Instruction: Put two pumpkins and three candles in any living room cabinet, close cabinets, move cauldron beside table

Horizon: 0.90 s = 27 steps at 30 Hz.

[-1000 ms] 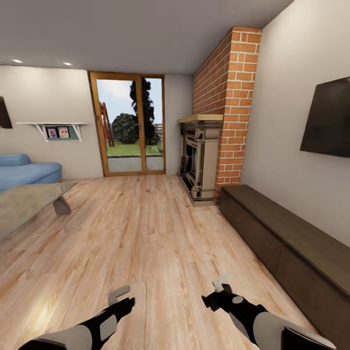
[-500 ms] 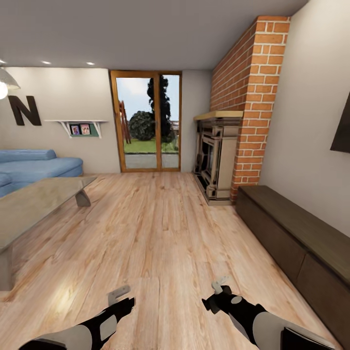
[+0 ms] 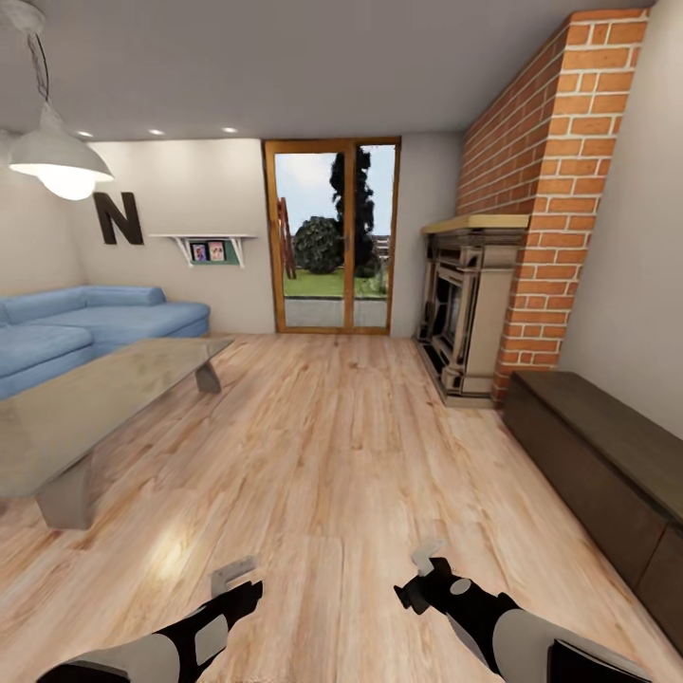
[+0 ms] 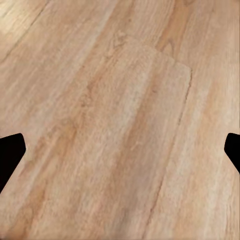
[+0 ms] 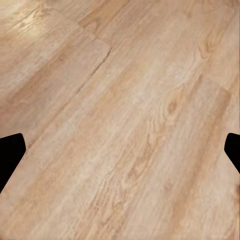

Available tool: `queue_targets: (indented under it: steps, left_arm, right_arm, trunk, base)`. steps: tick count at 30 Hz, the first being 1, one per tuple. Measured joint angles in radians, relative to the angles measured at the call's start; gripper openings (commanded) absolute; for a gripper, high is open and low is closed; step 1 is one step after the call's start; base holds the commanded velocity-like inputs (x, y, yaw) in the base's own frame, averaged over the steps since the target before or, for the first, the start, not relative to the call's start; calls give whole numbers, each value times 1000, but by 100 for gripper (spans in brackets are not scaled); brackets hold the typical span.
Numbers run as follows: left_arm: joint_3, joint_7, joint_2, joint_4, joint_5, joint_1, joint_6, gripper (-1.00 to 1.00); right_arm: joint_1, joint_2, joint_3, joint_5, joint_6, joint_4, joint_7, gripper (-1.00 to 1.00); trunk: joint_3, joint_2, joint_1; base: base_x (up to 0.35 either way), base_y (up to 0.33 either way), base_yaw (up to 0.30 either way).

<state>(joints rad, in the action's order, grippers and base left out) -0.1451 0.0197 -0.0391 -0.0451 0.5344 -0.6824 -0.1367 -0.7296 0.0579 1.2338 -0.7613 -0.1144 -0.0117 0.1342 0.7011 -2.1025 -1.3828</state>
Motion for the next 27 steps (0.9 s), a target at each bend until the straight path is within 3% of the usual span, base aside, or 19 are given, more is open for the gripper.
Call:
queue_targets:
  steps: [27]
  left_arm:
    - [0, 4, 0, 0, 0, 0, 0, 100]
  right_arm:
    - [14, 0, 0, 0, -2, 0, 0, 100]
  trunk:
    - [0, 0, 0]
  base:
    - [0, 0, 288]
